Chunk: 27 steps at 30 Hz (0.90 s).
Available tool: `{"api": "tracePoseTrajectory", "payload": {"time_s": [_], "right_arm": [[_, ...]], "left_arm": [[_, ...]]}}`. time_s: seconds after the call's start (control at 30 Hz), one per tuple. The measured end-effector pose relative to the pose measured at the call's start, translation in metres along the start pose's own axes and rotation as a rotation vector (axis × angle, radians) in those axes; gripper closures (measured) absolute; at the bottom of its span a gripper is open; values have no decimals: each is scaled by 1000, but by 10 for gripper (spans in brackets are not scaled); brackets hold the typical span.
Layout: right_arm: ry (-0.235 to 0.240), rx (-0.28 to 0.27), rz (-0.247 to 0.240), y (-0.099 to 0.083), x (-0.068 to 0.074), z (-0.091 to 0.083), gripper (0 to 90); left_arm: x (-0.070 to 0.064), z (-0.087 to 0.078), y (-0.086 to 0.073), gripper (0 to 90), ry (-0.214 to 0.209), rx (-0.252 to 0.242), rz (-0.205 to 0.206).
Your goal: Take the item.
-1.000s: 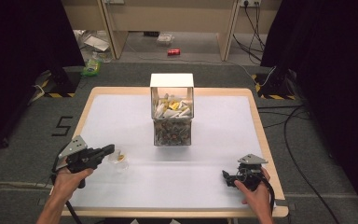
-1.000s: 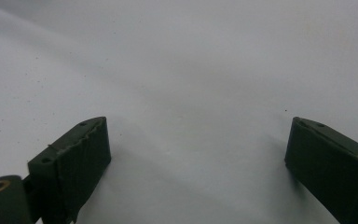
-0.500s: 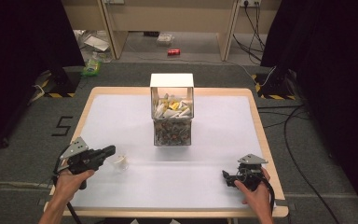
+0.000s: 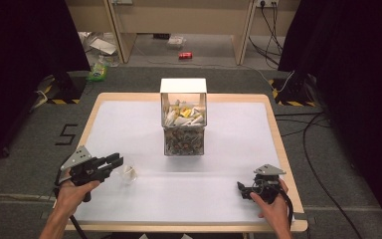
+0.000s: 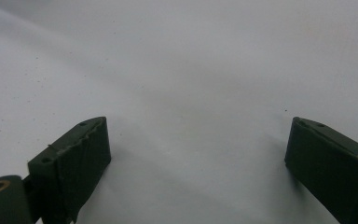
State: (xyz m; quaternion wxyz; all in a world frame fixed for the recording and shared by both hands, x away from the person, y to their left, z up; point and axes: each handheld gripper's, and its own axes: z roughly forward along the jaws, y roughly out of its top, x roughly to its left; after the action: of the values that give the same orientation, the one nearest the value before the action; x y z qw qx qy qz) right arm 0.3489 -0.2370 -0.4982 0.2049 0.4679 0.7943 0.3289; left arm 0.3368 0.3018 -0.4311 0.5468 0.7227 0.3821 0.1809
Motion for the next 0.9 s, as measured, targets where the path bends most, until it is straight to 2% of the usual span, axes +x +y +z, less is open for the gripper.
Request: {"api": "tracePoseTrajectory", "payload": {"time_s": [0.1, 0.23, 0.4, 0.5, 0.6, 0.7, 0.9], "right_arm": [[1, -1, 0, 0, 0, 0, 72], [0, -1, 0, 0, 0, 0, 72], [0, -1, 0, 0, 0, 0, 72], [0, 0, 0, 0, 0, 0, 72], [0, 0, 0, 0, 0, 0, 72], [0, 0, 0, 0, 0, 0, 72], [0, 0, 0, 0, 0, 0, 72]], "left_arm": [[0, -1, 1, 628, -10, -6, -13], [1, -2, 4, 487, -25, -7, -34], [3, -5, 5, 339, -23, 17, -49], [3, -7, 5, 235, 5, 23, -51], [4, -10, 3, 159, 3, 25, -52], [4, -13, 1, 150, 2, 28, -38], [6, -17, -5, 148, 13, 33, -42]]}}
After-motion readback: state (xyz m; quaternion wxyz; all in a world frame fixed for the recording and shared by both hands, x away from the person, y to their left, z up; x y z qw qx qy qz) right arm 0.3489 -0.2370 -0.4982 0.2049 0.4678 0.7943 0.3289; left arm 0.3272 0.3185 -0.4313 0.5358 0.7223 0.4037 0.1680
